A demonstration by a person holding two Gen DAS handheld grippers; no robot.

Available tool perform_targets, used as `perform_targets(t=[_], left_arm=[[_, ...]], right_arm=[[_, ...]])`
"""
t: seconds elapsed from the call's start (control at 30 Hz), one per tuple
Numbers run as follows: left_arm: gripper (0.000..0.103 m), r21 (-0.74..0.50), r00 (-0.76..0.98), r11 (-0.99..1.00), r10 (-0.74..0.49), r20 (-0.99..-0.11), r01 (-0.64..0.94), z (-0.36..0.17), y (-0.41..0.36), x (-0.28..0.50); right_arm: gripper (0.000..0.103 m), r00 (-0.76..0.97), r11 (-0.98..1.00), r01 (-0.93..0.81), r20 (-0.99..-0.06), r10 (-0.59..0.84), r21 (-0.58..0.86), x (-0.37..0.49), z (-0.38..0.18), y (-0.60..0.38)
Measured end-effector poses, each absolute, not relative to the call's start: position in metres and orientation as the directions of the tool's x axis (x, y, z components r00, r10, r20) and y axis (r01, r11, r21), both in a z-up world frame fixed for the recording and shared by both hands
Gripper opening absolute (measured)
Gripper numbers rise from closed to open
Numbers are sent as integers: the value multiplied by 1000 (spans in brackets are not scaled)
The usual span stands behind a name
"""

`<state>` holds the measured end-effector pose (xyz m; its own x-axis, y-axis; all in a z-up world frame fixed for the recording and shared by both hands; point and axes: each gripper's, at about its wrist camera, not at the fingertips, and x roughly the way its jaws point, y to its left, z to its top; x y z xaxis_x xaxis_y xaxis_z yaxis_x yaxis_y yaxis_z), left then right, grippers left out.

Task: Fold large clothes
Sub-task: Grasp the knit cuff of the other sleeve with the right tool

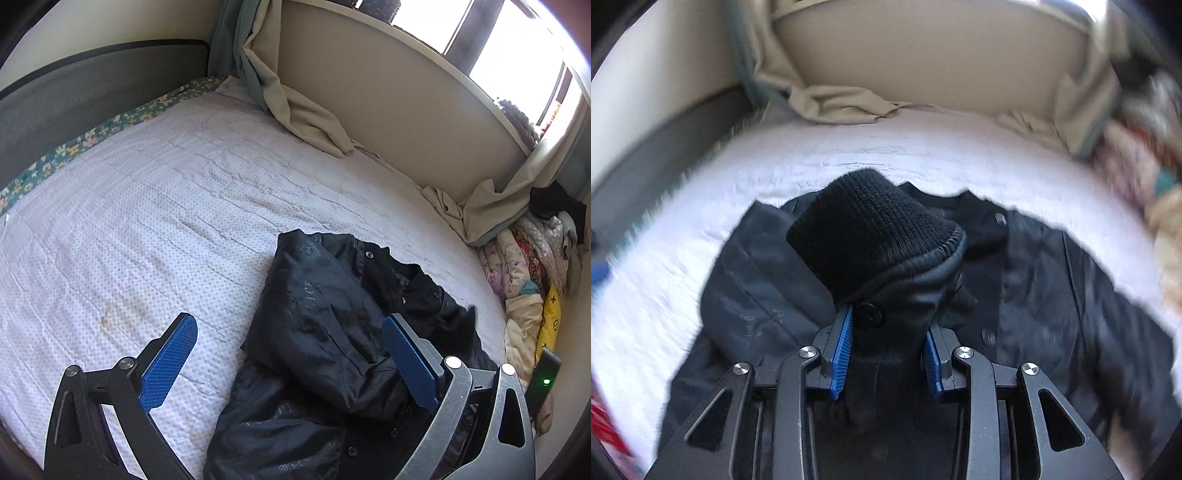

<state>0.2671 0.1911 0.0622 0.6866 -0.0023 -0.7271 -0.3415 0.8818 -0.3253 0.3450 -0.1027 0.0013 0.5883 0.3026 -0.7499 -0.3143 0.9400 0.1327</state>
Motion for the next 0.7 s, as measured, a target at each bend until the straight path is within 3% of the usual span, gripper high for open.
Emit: perform_targets(t=[0.07,0.13,0.2,0.43,0.7], left_arm=[[101,-310,683,892,-2,-730,-330,61,186,268],[101,-288,677,903,5,-736,-319,59,180,269],[101,-263,672,914,13,-741,-308,57,175,270],[101,-220,671,942,7,-741,-252,59,155,271],[101,-88,656,986,24,-755,-138,67,111,308]], right_arm=[[43,550,932,-283,-757,352,228,340,-3,-132],[67,512,923,-249,-769,382,293,330,-11,-159],[78,477,912,-235,-778,409,335,317,-20,-177],[79,402,851,-119,-759,512,511,282,-21,-253],[79,390,765,-52,-692,607,642,337,-8,-307]])
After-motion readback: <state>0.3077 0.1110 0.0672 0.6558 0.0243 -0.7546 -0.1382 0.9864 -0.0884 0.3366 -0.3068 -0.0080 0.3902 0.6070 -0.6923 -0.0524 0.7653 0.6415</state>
